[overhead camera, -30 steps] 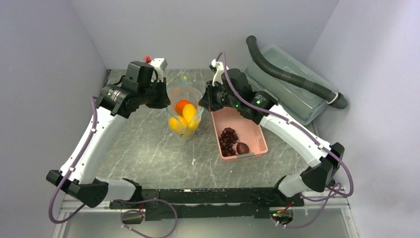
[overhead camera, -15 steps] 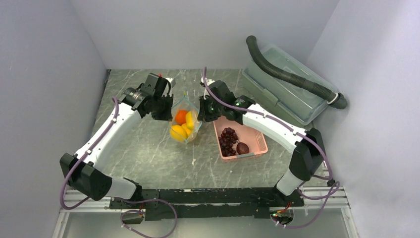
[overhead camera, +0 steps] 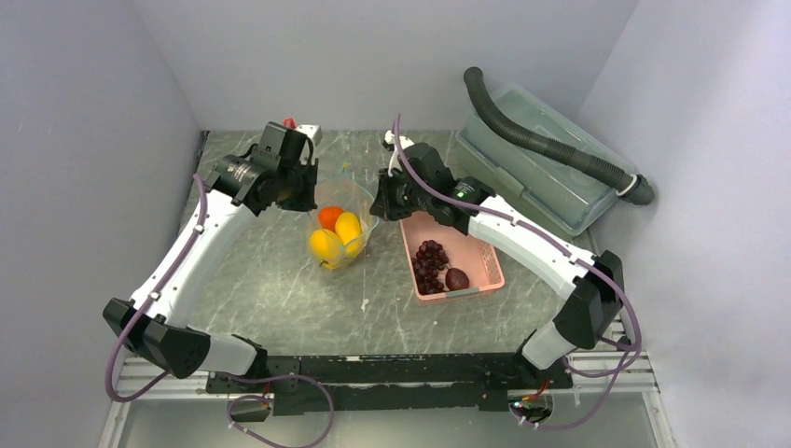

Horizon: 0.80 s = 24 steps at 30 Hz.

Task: Place the food in the zip-top bag and seal the zipper
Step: Adjust the zipper food storage bag at the center of the board.

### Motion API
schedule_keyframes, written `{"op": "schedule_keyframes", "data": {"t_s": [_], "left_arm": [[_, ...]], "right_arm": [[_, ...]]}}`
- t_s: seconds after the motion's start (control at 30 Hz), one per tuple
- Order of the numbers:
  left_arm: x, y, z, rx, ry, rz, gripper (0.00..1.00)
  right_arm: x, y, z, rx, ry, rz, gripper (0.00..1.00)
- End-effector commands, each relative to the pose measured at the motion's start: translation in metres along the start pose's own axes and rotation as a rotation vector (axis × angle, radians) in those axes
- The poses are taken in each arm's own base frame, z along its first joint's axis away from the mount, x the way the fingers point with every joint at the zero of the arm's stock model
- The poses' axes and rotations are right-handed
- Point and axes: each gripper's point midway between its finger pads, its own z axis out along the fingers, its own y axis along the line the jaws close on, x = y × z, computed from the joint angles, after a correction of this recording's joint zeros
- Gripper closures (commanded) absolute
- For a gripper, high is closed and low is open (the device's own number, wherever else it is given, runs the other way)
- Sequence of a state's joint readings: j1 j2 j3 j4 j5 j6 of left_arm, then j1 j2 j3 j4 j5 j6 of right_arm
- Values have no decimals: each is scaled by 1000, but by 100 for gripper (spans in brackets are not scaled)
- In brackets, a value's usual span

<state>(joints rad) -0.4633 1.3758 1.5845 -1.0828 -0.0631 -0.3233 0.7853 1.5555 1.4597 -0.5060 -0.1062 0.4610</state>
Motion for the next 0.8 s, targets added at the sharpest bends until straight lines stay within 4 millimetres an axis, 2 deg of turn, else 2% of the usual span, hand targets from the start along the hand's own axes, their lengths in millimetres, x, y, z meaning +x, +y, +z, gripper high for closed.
{"op": "schedule_keyframes", "data": {"t_s": [0.0, 0.27, 0.37, 0.53, 0.77], "left_arm": [[-22, 14, -27, -67, -94, 33, 100], [-29, 25, -36, -130, -107, 62, 100], [-25, 25, -30, -132, -84, 64, 100], [-15, 21, -14, -114, -41, 62, 100], [2, 14, 8, -62, -2, 56, 100]], "right_arm": [[-27, 19, -3, -64, -82, 21, 100], [-3, 18, 30, -106, -31, 103, 100], [9, 17, 47, -114, -5, 130, 100], [24, 13, 63, -110, 30, 149, 100], [36, 3, 70, -80, 60, 140, 99]]}}
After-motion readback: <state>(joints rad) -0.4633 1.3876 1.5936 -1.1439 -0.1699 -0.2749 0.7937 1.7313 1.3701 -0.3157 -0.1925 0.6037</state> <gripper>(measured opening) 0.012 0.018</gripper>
